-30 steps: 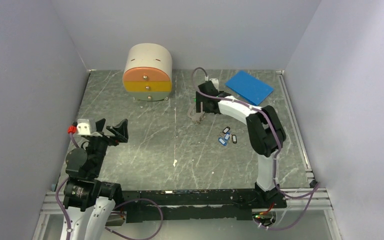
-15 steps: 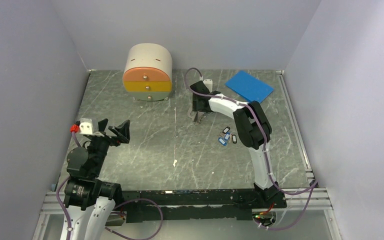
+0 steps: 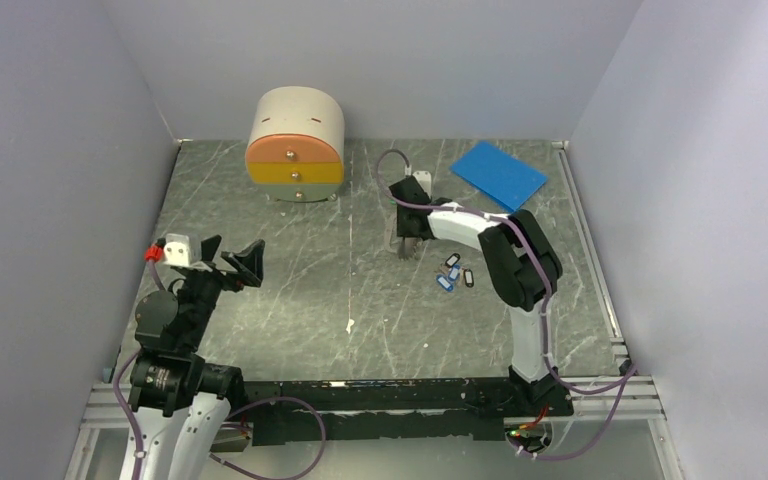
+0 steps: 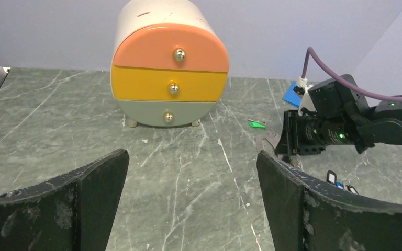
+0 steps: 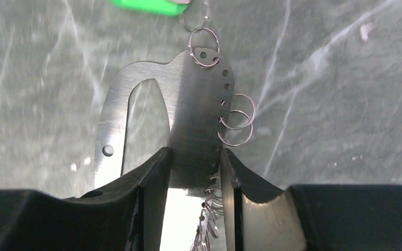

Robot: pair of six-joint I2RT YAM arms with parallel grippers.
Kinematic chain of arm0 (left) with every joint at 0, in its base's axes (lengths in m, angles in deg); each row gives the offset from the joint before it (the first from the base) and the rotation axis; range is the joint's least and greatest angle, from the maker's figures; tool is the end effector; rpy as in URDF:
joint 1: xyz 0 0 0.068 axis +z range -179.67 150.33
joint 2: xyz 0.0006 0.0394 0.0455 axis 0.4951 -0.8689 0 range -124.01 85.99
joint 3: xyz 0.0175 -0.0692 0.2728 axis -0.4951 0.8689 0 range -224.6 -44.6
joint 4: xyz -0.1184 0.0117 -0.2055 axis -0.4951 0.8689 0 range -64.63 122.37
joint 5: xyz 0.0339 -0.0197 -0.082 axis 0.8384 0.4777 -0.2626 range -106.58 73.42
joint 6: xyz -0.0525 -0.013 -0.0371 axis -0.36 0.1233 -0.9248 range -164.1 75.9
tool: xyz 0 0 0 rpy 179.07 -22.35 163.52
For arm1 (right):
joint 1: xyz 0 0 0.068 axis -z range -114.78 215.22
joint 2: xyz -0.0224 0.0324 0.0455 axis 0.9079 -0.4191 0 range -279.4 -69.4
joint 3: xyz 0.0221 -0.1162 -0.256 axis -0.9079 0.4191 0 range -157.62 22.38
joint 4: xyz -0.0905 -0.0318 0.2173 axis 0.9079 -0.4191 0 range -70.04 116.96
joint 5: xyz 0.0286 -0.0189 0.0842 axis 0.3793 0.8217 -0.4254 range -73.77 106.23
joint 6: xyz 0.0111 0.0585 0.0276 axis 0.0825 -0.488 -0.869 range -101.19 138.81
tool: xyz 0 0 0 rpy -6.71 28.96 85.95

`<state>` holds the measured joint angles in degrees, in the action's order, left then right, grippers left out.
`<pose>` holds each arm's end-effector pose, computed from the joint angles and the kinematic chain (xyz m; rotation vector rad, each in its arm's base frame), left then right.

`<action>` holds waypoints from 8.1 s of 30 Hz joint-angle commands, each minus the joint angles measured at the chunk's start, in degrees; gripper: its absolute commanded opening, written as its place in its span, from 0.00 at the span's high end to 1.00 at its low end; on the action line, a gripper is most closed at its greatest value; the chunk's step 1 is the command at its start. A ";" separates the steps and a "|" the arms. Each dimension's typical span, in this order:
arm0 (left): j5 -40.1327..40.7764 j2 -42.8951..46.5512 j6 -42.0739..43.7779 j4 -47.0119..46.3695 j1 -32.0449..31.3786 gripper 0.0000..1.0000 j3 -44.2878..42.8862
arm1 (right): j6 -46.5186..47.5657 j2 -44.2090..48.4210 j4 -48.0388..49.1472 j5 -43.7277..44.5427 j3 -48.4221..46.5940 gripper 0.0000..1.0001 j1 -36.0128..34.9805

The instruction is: Remove the keys from the keyring

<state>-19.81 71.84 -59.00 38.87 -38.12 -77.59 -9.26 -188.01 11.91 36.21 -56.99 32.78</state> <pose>0.0667 -0.0128 0.3197 -0.0378 1.4884 -0.3714 0.3725 0.2160 0.1619 0.0453 2.4385 0.0248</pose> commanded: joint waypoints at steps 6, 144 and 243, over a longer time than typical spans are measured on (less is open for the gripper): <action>-3.75 -1.79 1.28 -3.96 -0.17 0.02 0.65 | 7.93 6.54 -4.69 -14.92 13.99 0.68 -6.72; -26.17 -88.58 -12.66 -25.26 -23.11 0.58 -16.58 | -10.43 7.42 16.37 -53.66 17.50 1.00 3.71; -19.25 -77.27 -6.82 -25.92 -24.48 0.63 -12.27 | -2.70 22.36 26.49 -48.43 27.60 1.00 -0.25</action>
<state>-37.92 -7.89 -67.54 18.50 -62.38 -90.66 -12.67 -168.38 36.41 -11.15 -29.00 32.78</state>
